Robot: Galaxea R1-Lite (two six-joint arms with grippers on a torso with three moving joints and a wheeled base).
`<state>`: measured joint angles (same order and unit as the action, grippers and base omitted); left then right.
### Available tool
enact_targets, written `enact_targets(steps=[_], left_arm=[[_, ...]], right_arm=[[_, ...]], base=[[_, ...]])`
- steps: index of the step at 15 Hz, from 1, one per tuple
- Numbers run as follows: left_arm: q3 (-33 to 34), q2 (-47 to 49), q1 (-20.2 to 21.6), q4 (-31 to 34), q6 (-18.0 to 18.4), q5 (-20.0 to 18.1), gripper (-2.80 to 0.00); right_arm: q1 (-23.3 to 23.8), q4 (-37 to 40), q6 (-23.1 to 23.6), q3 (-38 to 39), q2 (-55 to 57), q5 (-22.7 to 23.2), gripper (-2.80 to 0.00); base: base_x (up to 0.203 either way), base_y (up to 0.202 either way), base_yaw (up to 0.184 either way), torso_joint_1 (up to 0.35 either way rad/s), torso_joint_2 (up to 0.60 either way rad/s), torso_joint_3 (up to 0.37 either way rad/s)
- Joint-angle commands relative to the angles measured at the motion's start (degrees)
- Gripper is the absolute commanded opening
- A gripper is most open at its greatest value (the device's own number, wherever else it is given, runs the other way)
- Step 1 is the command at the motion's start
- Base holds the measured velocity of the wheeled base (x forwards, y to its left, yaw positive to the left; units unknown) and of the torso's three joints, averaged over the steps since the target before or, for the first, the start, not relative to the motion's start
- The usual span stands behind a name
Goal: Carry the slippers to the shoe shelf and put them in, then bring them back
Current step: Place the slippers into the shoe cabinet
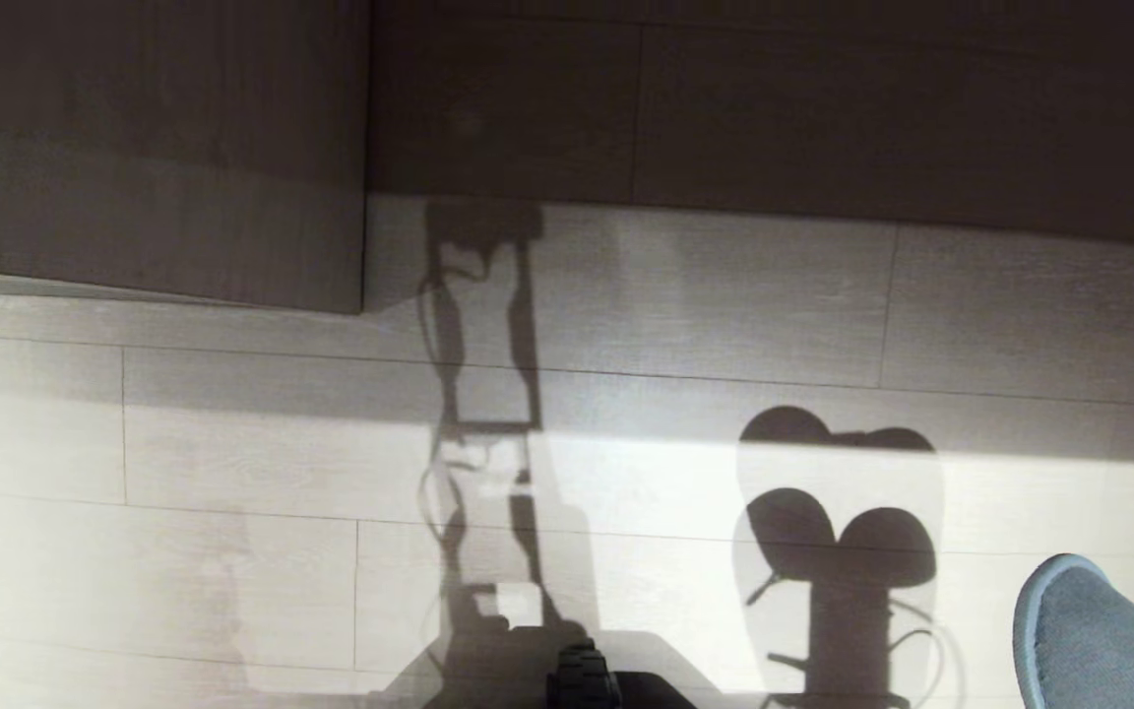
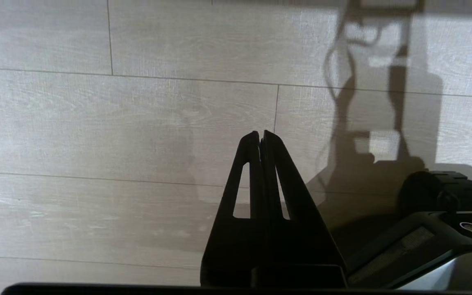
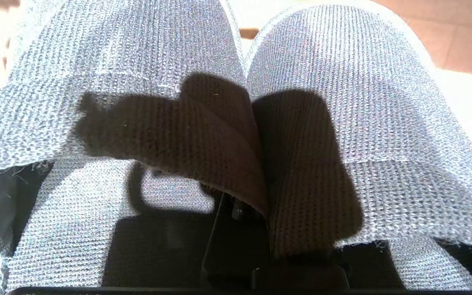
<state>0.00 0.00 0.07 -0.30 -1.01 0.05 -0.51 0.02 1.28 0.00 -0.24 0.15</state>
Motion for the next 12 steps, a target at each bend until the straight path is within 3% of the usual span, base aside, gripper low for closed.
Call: enact_targets(steps=[1,12], left_arm=[[0.0,0.1,0.0,0.0,0.0,0.0,-2.8],[0.0,0.1,0.0,0.0,0.0,0.0,-2.8]], right_arm=[[0.0,0.0,0.0,0.1,0.2,0.0,-2.8],[0.0,0.0,0.0,0.1,0.2,0.0,-2.8]], base=[[0.0,0.0,0.0,0.002,0.0,0.201],[0.0,0.0,0.0,0.003,0.0,0.202]])
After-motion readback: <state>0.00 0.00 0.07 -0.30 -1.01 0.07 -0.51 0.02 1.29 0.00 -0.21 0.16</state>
